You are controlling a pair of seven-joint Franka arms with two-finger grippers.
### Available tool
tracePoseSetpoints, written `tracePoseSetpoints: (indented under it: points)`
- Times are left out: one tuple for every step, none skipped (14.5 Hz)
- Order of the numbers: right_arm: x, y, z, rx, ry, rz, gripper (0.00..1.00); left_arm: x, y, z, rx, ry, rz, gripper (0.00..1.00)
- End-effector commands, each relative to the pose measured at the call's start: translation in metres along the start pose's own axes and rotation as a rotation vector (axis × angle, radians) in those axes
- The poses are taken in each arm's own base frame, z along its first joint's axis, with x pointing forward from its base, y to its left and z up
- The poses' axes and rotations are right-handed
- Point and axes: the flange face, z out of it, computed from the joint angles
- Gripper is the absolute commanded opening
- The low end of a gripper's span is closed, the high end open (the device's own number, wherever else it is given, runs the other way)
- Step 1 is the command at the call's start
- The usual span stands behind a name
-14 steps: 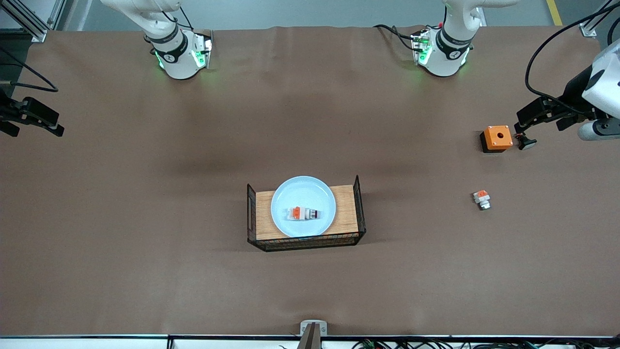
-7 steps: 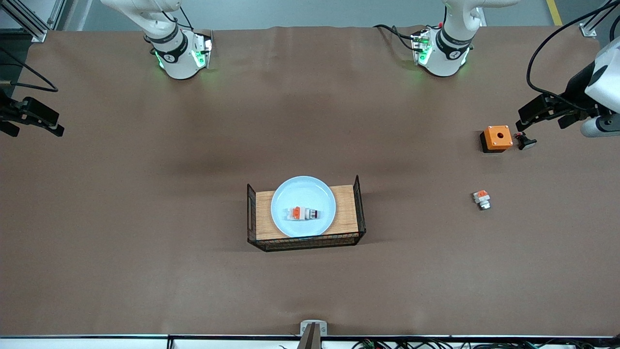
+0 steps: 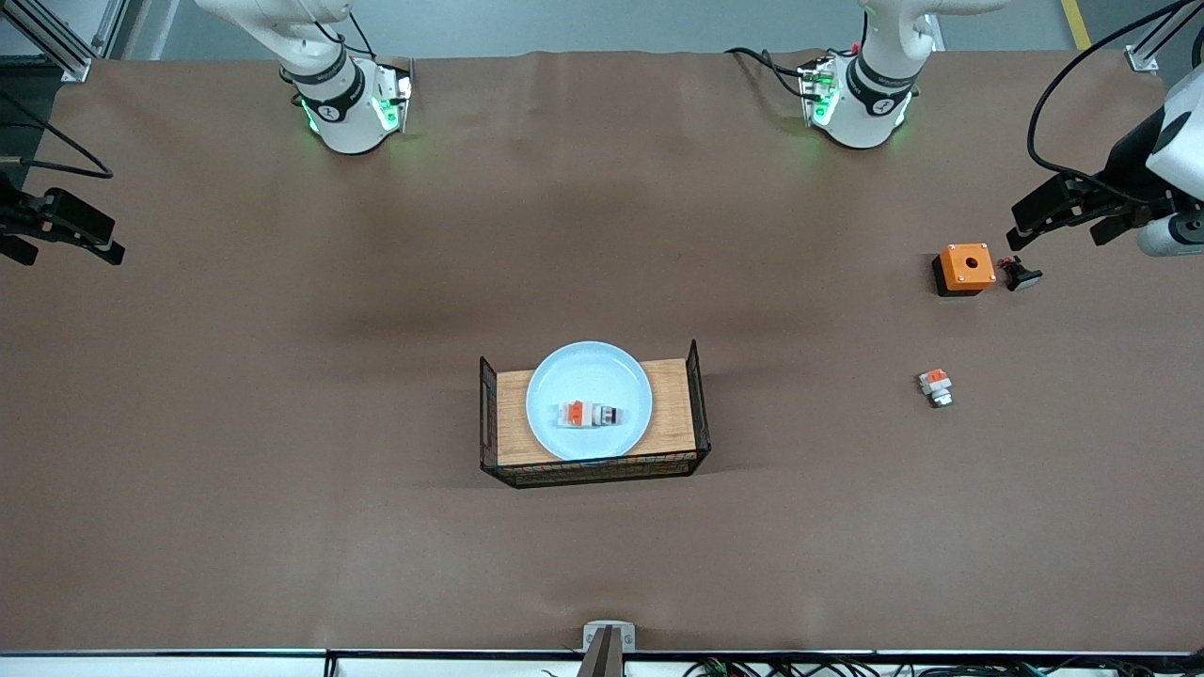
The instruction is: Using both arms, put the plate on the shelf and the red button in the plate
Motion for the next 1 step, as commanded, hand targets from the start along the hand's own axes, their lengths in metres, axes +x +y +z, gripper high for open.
tracePoseSetpoints:
  points:
    - [0.0005, 0.0009, -0.0043, -0.001, 0.005, -0.008, 1.0, -0.0002, -0.0026, -0.007, 0.02, 0.013, 0.015, 1.0]
